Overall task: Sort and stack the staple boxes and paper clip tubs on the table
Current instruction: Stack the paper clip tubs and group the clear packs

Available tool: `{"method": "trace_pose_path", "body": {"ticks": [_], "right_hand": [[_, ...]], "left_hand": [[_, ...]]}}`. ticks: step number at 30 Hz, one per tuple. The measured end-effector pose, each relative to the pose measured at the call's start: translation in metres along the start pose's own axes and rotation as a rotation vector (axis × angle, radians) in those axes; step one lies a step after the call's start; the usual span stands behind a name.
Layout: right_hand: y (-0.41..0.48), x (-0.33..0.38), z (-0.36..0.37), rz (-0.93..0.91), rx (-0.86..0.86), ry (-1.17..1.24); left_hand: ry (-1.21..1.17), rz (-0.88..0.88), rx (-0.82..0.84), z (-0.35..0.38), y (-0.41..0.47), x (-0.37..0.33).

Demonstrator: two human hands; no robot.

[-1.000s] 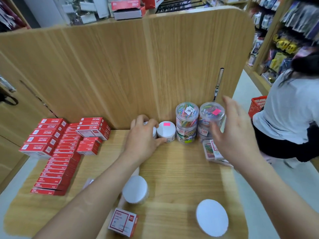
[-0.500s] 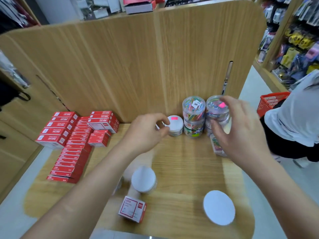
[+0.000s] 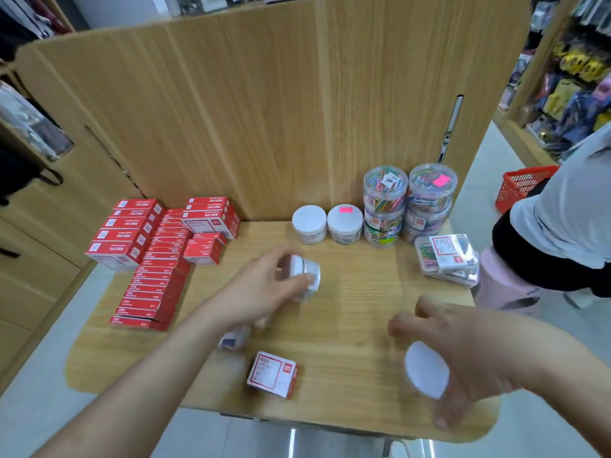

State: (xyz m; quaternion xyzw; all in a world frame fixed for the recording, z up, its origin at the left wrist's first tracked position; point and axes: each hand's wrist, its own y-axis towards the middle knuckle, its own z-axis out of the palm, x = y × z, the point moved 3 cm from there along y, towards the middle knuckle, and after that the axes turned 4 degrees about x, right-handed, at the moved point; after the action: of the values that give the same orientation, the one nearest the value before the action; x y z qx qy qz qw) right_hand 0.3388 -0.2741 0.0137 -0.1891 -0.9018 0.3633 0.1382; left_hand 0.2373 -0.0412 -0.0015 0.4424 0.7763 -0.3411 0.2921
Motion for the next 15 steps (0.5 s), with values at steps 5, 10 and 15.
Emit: {"method": "trace_pose_path", "body": {"ticks": [5, 10, 15], "right_hand": [[0.006, 0.003, 0.002, 0.029, -0.114, 0.094], [0.024, -0.008, -0.017, -0.095, -0.386, 0.568], [0.040, 0.004, -0.045, -0.179, -0.706, 0.698]], "left_hand": [[-0.341, 0.046, -0.245, -0.025, 0.042, -0.009], [-0.527, -0.049, -0.350, -0.036, 0.080, -0.006], [-0.467, 0.003, -0.354, -0.032, 0.090, -0.005]]}}
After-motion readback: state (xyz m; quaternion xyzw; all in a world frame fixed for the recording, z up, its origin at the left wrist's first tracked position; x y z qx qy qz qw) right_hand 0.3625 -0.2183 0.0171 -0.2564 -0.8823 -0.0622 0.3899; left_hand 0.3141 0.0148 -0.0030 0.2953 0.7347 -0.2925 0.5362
